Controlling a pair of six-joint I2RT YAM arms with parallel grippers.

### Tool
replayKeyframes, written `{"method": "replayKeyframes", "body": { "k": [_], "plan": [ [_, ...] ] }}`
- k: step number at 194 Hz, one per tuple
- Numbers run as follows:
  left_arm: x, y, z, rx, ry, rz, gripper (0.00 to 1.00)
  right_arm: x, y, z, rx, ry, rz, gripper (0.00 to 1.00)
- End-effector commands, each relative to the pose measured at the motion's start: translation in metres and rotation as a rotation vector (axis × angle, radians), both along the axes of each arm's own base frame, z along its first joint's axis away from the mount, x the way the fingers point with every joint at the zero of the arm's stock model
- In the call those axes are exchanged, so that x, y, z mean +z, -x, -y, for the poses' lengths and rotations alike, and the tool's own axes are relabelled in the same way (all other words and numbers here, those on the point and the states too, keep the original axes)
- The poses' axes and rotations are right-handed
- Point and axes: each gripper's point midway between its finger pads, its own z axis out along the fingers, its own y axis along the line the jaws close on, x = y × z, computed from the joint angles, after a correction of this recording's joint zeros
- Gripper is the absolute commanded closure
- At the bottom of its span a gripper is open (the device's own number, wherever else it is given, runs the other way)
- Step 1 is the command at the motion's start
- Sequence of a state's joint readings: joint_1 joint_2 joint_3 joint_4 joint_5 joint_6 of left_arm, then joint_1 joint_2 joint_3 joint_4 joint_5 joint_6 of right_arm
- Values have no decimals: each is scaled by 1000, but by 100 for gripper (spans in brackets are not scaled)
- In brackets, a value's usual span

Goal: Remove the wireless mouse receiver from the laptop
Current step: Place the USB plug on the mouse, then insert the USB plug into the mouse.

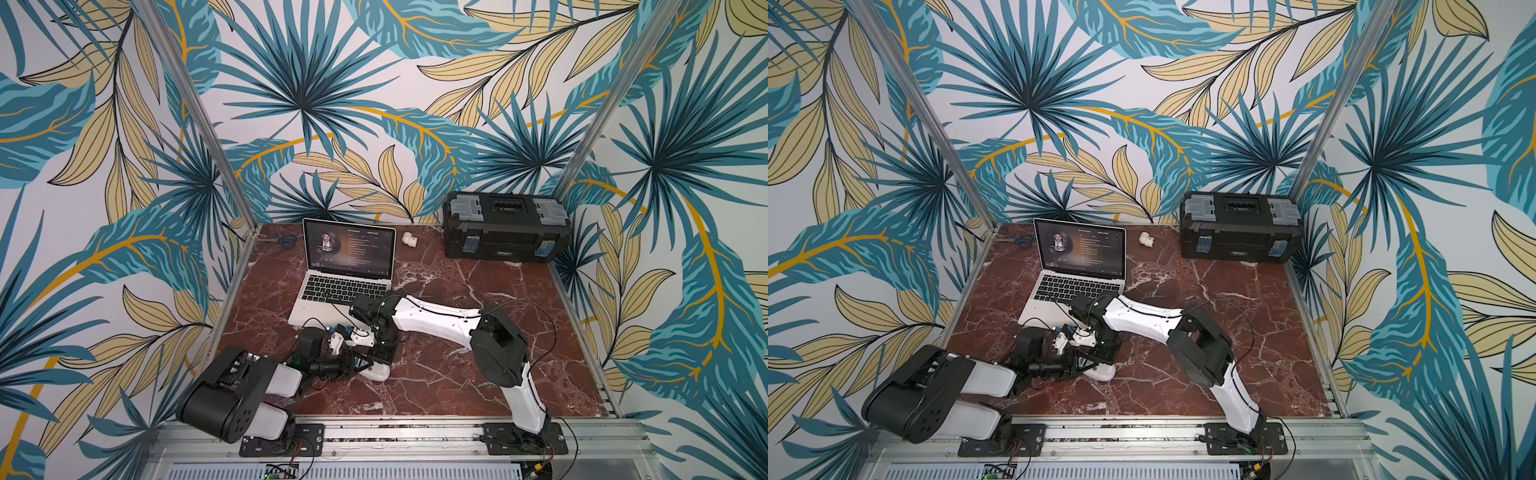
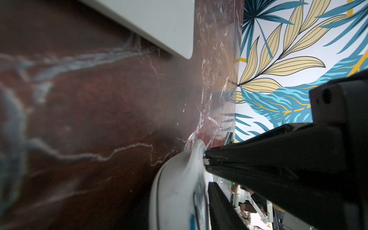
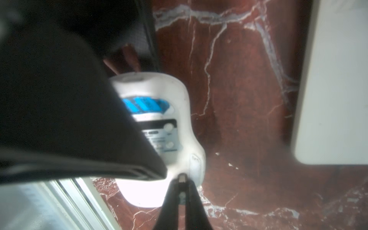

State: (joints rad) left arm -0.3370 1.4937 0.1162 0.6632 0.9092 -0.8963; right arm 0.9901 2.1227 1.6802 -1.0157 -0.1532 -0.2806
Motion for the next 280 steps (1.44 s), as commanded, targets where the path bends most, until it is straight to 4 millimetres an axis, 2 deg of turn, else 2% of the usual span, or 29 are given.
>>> {"method": "replayKeyframes", "body": {
  "k": [1, 10, 32, 76, 168, 201, 222, 239, 280],
  "plan": [
    [8, -3, 13, -29, 55, 35, 78, -13, -3, 1, -5, 13, 33, 100],
    [9, -5, 14, -25, 72, 41, 88, -13, -3, 2, -6, 14, 37, 100],
    [12, -9, 15, -13, 88, 50, 100, -11, -5, 6, -11, 12, 46, 100],
    [31, -18, 19, 1, 127, 79, 100, 6, -9, 12, -6, -26, 72, 100],
    [107, -36, 26, 16, 238, 220, 100, 73, -17, 24, 15, -142, 119, 100],
    [119, -37, 26, 19, 236, 256, 100, 79, -17, 25, 22, -132, 123, 100],
    [121, -37, 25, 25, 238, 261, 100, 78, -19, 29, 21, -112, 134, 93],
    [121, -37, 25, 25, 239, 267, 100, 77, -20, 30, 17, -106, 138, 82],
    [123, -36, 24, 27, 244, 278, 100, 85, -22, 27, 21, -125, 158, 69]
  ]
}}
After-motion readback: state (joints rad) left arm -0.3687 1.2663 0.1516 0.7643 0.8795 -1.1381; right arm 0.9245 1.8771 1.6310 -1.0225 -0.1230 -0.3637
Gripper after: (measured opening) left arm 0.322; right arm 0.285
